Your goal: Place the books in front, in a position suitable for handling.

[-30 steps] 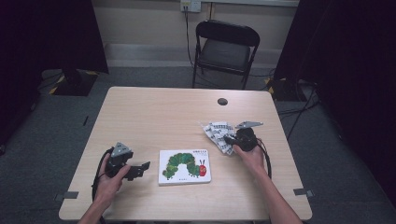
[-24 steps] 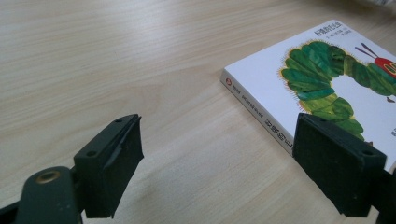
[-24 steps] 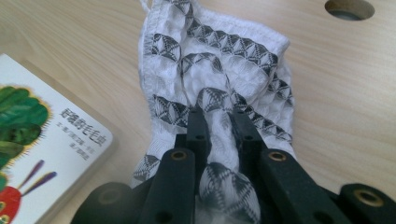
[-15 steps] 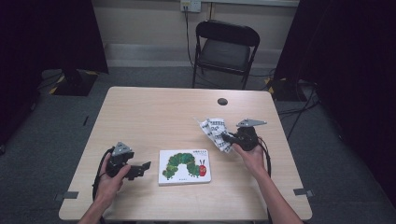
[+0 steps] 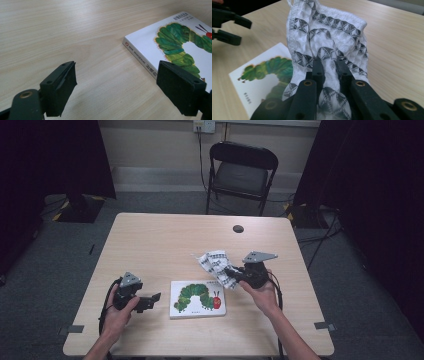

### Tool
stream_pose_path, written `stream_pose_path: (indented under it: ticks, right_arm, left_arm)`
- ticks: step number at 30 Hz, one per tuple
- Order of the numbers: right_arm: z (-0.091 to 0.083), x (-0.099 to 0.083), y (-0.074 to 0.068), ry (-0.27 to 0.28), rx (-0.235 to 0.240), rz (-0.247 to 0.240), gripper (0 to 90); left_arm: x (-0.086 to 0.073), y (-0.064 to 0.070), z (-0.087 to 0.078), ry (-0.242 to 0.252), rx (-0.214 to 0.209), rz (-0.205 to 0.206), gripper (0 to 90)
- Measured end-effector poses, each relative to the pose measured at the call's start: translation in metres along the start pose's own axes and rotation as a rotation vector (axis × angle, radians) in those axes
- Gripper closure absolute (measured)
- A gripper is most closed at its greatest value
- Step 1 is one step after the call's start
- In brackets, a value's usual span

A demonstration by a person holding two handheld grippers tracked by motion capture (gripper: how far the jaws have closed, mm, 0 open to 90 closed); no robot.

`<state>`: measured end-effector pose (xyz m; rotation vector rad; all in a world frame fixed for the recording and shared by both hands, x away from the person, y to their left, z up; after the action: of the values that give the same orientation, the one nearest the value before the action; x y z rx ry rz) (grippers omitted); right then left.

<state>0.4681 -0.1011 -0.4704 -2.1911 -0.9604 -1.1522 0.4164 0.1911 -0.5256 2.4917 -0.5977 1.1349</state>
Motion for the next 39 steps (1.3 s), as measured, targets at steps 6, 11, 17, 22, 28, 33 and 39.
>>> stream_pose_path:
  ticks: [6, 11, 17, 22, 28, 33, 39]
  right_arm:
    - [0.018, -0.005, -0.025, -0.037, 0.070, -0.038, 81.1]
    - [0.036, -0.022, -0.034, -0.098, 0.097, -0.047, 81.1]
    - [0.048, -0.033, -0.037, -0.133, 0.102, -0.057, 80.7]
    - [0.055, -0.042, -0.040, -0.166, 0.113, -0.070, 78.9]
    - [0.058, -0.042, -0.048, -0.169, 0.150, -0.069, 58.3]
    - [0.049, -0.026, -0.050, -0.112, 0.191, -0.043, 49.6]
    - [0.055, -0.036, -0.041, -0.147, 0.151, -0.044, 46.5]
  left_arm:
    - [-0.001, 0.000, 0.001, -0.007, 0.004, 0.009, 16.2]
    - [-0.001, 0.002, 0.001, -0.006, -0.002, 0.009, 16.2]
    - [-0.001, 0.001, 0.001, -0.003, 0.001, 0.002, 16.2]
    - [-0.001, 0.002, 0.002, -0.008, -0.002, 0.018, 16.5]
    - [-0.003, 0.002, 0.004, -0.016, -0.010, 0.019, 16.6]
    - [-0.002, 0.000, 0.007, -0.013, -0.011, 0.014, 16.7]
    - [-0.001, 0.001, 0.005, -0.012, -0.010, 0.021, 16.8]
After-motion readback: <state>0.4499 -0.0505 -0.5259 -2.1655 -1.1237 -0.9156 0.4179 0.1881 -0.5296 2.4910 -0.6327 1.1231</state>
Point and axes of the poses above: each handheld gripper's, and its own axes: z roughly forward along the jaws, x roughly out of its top, y roughly to its right, the point moved 9 cm from there along z, roughly forward along the jaws
